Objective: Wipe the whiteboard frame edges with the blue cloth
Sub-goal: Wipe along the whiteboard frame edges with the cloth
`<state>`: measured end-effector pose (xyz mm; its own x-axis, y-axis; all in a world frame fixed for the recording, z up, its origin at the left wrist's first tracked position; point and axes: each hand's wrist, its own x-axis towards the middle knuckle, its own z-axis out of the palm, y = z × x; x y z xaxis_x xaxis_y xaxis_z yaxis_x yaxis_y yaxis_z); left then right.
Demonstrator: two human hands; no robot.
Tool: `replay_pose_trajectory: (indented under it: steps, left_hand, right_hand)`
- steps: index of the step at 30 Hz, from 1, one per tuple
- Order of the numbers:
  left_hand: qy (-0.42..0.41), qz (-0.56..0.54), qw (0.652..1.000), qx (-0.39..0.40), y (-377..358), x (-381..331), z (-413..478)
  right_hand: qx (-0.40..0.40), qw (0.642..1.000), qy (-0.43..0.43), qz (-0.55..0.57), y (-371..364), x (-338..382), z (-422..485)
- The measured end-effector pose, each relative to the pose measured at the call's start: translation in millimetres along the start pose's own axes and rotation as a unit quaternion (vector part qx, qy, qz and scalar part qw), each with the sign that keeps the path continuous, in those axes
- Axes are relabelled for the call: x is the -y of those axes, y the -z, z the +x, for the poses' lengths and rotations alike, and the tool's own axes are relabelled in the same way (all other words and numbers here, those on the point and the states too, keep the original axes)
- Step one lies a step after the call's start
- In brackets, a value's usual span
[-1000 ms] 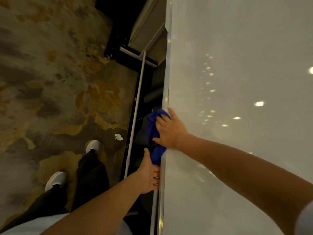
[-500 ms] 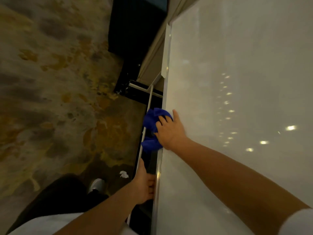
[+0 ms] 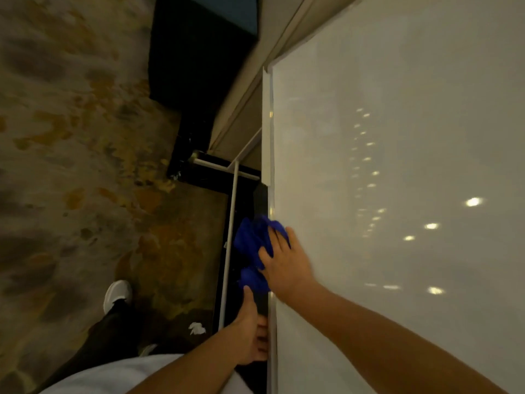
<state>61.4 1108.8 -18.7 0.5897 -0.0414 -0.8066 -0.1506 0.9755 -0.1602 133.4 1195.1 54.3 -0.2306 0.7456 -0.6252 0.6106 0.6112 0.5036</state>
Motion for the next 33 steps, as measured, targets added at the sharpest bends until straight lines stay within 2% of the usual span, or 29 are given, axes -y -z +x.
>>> replay_pose_trajectory:
  steps: [4, 7, 10, 13, 17, 19, 22, 27, 30, 33]
  left_hand:
    - [0.014, 0.016, 1.0, 0.001, -9, -33, -2]
    - [0.02, -0.012, 1.0, 0.02, -11, -58, 7]
    - [-0.025, -0.049, 0.998, 0.043, -10, -105, 6]
    - [-0.072, -0.049, 0.995, 0.044, -7, -177, -4]
    - [-0.146, 0.004, 0.989, -0.024, -6, -274, -24]
    - [-0.173, 0.008, 0.985, -0.026, -8, -317, -33]
    - [-0.183, 0.025, 0.983, 0.003, -28, -365, -43]
    - [-0.18, 0.01, 0.982, 0.06, -64, -400, -38]
    - [-0.163, -0.011, 0.983, 0.082, -68, -426, -34]
    - [-0.149, -0.046, 0.98, 0.12, -71, -461, -31]
  right_hand:
    - [0.004, 0.999, 0.026, 0.027, 1, -29, 13]
    - [-0.019, 0.998, -0.039, 0.056, 17, -56, 51]
    - [-0.029, 0.995, -0.065, 0.069, 30, -76, 82]
    - [-0.07, 0.992, -0.053, 0.09, 41, -104, 105]
    - [-0.069, 0.993, -0.001, 0.095, 50, -130, 131]
    - [-0.074, 0.993, 0.024, 0.093, 55, -147, 148]
    - [-0.092, 0.992, 0.02, 0.082, 66, -189, 190]
    - [-0.084, 0.991, -0.077, 0.074, 105, -257, 283]
    - [-0.058, 0.989, -0.091, 0.102, 116, -257, 302]
    - [-0.042, 0.987, -0.043, 0.146, 105, -230, 275]
